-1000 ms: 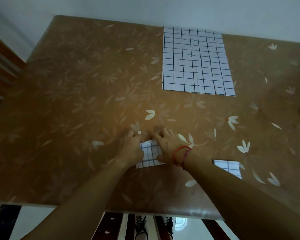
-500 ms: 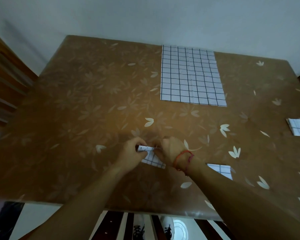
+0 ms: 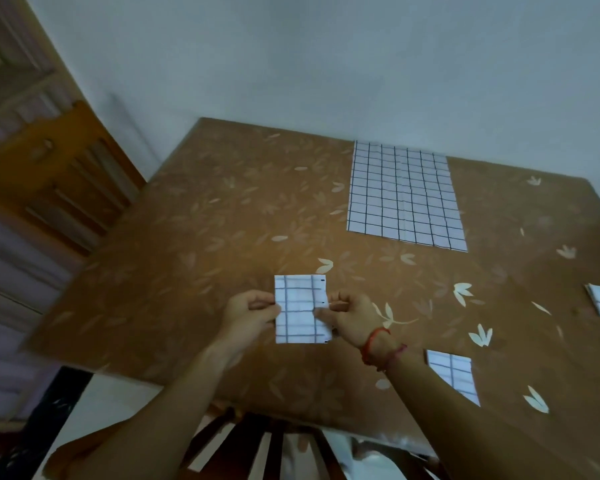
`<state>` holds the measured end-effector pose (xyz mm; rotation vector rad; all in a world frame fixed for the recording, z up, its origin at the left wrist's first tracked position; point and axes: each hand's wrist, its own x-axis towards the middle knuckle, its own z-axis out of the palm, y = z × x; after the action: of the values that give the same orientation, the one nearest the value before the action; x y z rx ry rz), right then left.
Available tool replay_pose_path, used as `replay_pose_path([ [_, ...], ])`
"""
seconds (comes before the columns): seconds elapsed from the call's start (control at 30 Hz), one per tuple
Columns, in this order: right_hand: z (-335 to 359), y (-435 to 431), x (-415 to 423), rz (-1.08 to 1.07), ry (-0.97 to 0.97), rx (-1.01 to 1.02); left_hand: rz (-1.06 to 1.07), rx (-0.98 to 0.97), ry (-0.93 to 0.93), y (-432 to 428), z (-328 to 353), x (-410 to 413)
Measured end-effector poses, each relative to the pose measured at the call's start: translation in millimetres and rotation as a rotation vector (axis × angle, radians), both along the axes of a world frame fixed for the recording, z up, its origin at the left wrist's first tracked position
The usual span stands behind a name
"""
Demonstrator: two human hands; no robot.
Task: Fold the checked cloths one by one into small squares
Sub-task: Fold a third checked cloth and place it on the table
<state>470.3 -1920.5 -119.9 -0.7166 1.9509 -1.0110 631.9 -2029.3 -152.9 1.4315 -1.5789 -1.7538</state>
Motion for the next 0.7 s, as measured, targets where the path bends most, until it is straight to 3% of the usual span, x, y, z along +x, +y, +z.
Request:
replay_pose_path([
  [0.43,-3.1,-50.5,87.0,0.022,-0.136,0.027,0.141,-0.198,-0.116,-22.9,28.8,100.7],
  [0.7,-28.4,-86.8,126.6,-0.017,-0.248,0.060,0.105,-0.285,-0.240,-63.2,19.1,139.1],
])
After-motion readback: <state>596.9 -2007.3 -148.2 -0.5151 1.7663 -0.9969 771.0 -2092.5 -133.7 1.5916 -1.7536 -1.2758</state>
